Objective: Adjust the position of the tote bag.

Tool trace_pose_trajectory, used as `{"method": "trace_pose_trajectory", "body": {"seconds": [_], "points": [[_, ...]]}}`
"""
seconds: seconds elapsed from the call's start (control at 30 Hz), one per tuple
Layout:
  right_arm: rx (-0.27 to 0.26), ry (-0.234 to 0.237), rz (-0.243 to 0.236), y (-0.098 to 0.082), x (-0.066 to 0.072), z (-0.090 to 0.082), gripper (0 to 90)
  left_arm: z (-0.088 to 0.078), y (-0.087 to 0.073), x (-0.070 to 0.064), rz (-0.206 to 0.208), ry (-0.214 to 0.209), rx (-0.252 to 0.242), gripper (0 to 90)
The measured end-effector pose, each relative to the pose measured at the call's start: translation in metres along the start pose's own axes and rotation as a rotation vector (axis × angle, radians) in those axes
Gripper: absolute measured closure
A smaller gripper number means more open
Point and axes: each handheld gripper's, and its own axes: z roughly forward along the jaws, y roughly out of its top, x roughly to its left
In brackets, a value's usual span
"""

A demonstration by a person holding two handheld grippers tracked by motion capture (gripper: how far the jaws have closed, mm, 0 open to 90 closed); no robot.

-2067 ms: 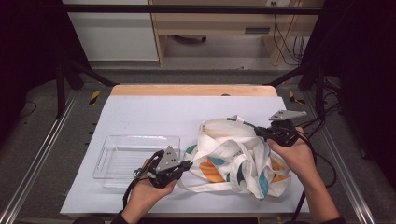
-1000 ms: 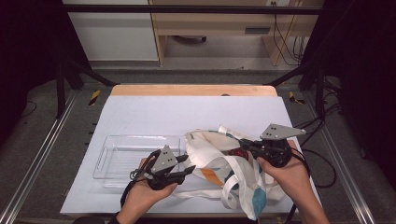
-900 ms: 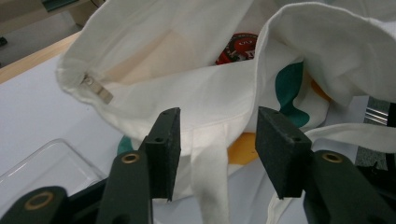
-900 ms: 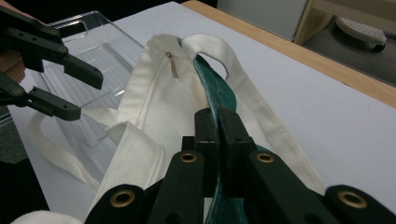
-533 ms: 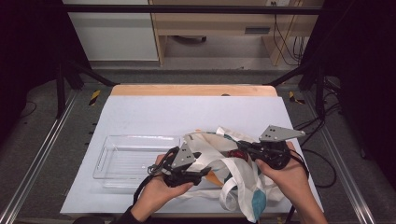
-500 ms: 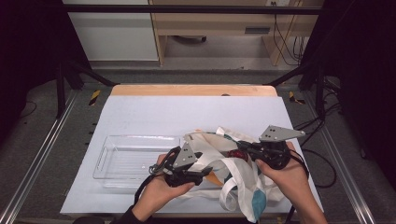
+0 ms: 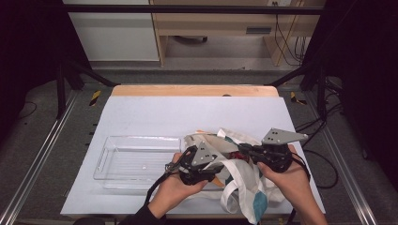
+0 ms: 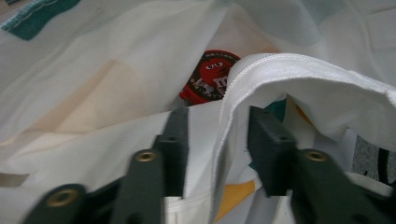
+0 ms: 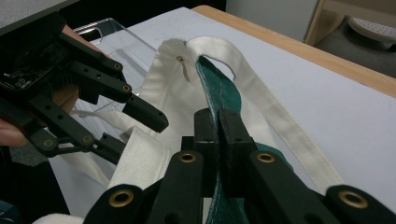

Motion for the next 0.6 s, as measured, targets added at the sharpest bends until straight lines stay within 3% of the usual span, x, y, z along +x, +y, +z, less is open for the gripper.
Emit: {"method": "trace_pose_trajectory", "body": {"seconds": [0.1, 0.2, 0.3, 0.6], "points": [[0.0, 0.002, 0.0, -0.002, 0.0, -0.001, 87.1, -0.001, -0.002, 0.0, 0.003, -0.01, -0.011, 77.5], [0.001, 0.007, 0.003, -0.004, 0.0, -0.001, 87.0, -0.002, -0.004, -0.001, 0.012, -0.014, -0.014, 82.5], [0.002, 0.009, 0.006, -0.005, 0.0, 0.0, 86.9, -0.005, -0.006, -0.006, 0.038, -0.018, -0.013, 85.8], [0.016, 0.012, 0.017, -0.01, -0.005, 0.001, 86.5, -0.012, -0.019, -0.016, 0.038, -0.025, -0.018, 87.2]]}}
